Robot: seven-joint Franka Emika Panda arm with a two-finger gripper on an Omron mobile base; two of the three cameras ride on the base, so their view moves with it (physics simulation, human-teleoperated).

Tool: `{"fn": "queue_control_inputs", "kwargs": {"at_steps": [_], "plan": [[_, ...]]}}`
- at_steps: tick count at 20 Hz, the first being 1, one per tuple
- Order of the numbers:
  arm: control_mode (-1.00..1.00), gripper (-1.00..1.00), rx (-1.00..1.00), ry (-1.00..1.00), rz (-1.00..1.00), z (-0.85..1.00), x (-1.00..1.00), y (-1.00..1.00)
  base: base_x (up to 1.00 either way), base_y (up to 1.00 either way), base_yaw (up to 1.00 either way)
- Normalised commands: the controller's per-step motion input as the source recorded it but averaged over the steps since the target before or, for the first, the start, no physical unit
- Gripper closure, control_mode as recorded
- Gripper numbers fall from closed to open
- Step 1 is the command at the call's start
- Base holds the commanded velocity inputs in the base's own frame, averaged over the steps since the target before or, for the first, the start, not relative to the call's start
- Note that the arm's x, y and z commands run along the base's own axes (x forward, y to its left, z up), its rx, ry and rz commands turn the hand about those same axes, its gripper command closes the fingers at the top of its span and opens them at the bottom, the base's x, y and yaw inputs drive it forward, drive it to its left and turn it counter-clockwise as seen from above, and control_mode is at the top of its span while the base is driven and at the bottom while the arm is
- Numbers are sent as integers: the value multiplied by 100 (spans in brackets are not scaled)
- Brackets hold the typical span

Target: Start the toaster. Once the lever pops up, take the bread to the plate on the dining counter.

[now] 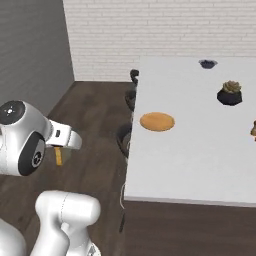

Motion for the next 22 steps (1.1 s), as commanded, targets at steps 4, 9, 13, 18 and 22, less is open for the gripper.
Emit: {"fn": "queue_control_inputs", "kwargs": {"at_steps": [4, 9, 13, 18, 22], "plan": [[100, 100, 0, 0, 0, 0, 0, 0, 79, 100, 0], [100, 100, 0, 0, 0, 0, 0, 0, 59, 100, 0], [100, 100, 0, 0, 0, 0, 0, 0, 37, 100, 0], [100, 100, 0, 0, 0, 0, 0, 0, 6, 91, 0], [100, 100, 0, 0, 0, 0, 0, 0, 6, 51, -8]]}}
